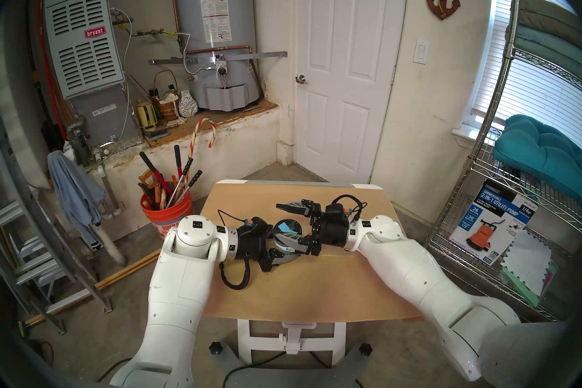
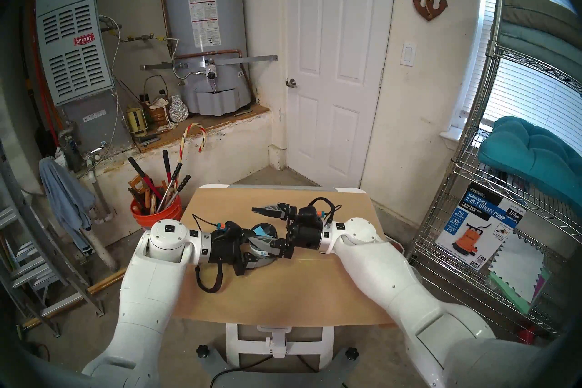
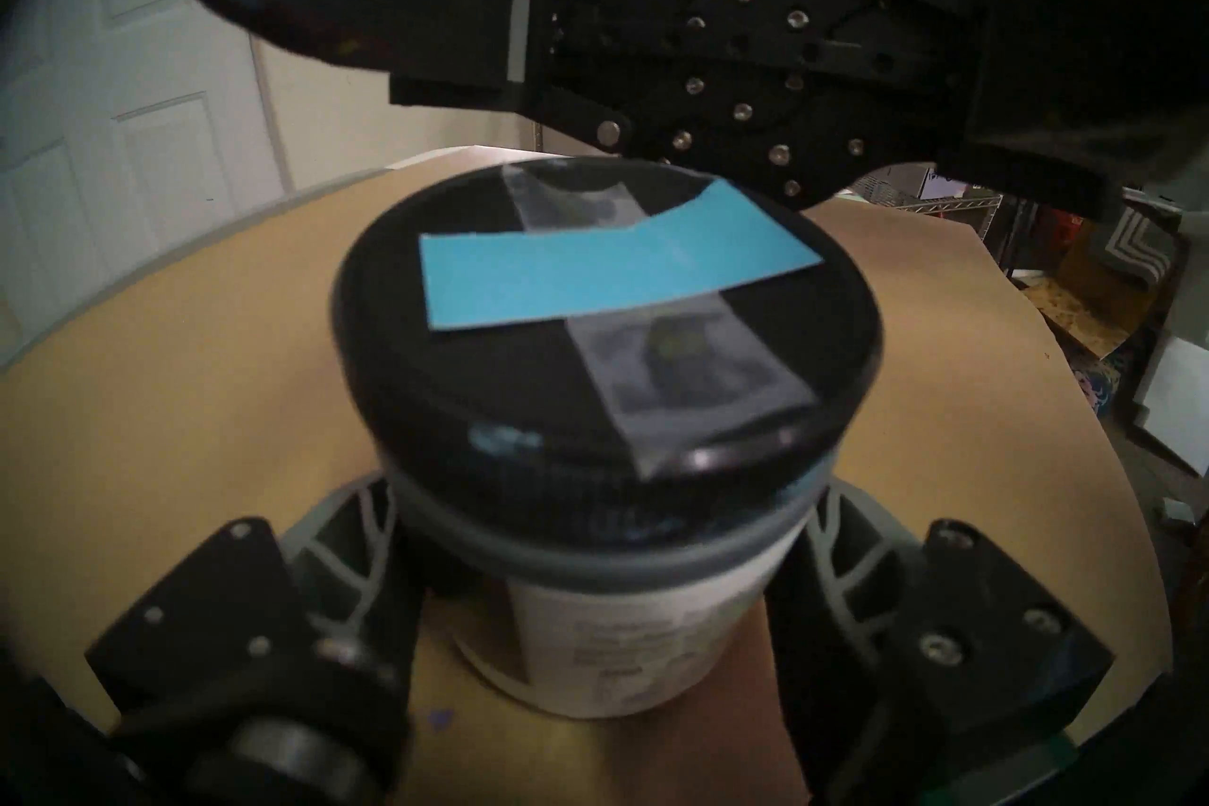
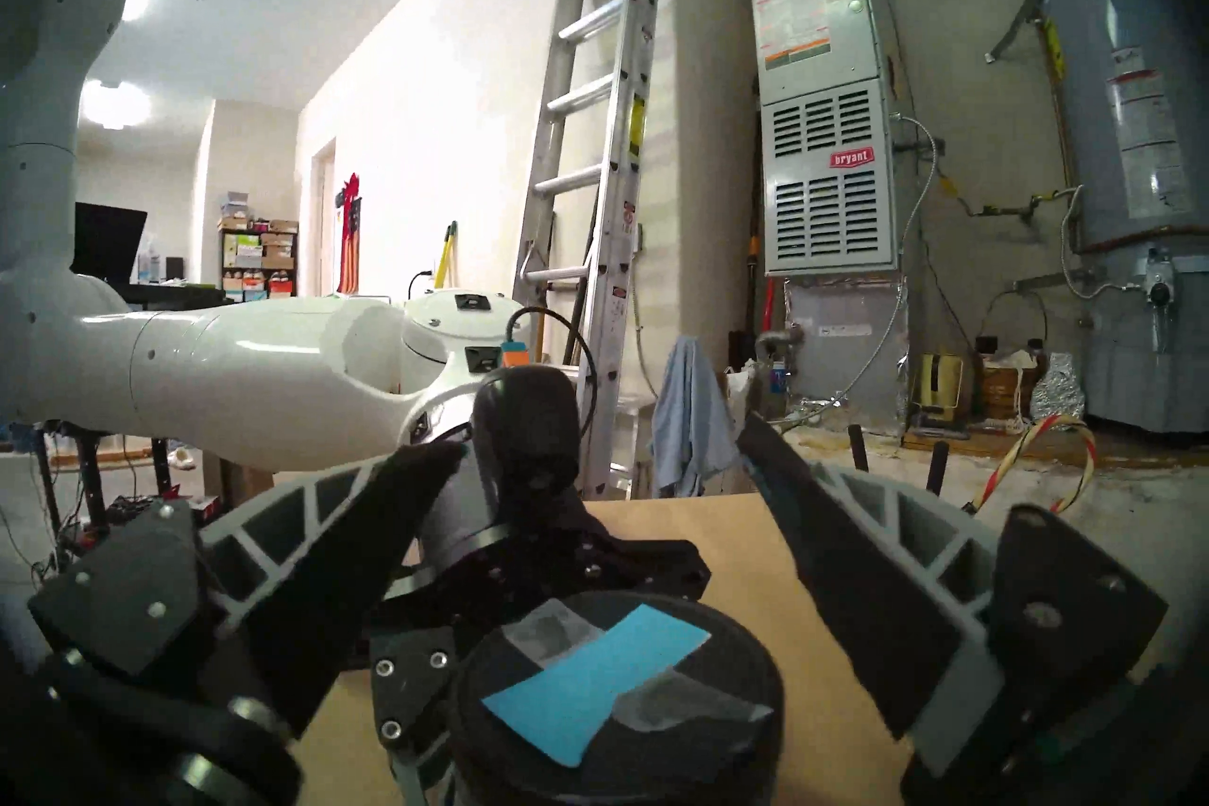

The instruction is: Open paint jar

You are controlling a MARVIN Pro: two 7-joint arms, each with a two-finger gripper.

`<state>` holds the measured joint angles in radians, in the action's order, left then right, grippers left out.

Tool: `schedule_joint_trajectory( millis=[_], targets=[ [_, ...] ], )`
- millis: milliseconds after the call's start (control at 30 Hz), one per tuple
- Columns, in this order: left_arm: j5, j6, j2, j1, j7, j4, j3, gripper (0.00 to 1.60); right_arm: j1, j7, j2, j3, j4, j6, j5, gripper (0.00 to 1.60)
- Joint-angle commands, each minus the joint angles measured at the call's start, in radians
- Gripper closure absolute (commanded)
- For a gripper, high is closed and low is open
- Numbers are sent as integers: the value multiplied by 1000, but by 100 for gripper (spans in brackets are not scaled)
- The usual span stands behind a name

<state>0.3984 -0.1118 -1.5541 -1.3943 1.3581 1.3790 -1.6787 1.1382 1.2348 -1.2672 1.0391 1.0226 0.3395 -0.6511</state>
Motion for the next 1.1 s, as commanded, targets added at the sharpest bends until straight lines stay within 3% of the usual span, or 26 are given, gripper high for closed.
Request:
schedule_joint_trajectory(
  millis=[0,433,733,1067],
  targets=[
    [3,-2,0,3,-5,-5,-2,160,87,-68,14,26,111,14,-14,0],
    [10,1,-5,5,-1,-2,-11,160,212,-256,35,29,288,-16,35,0],
    [14,1,-9,4,2,1,-13,160,282,-435,62,40,411,-33,160,0],
    [20,-3,-11,1,7,7,-16,160,370,-619,64,76,535,-119,299,0]
  ],
)
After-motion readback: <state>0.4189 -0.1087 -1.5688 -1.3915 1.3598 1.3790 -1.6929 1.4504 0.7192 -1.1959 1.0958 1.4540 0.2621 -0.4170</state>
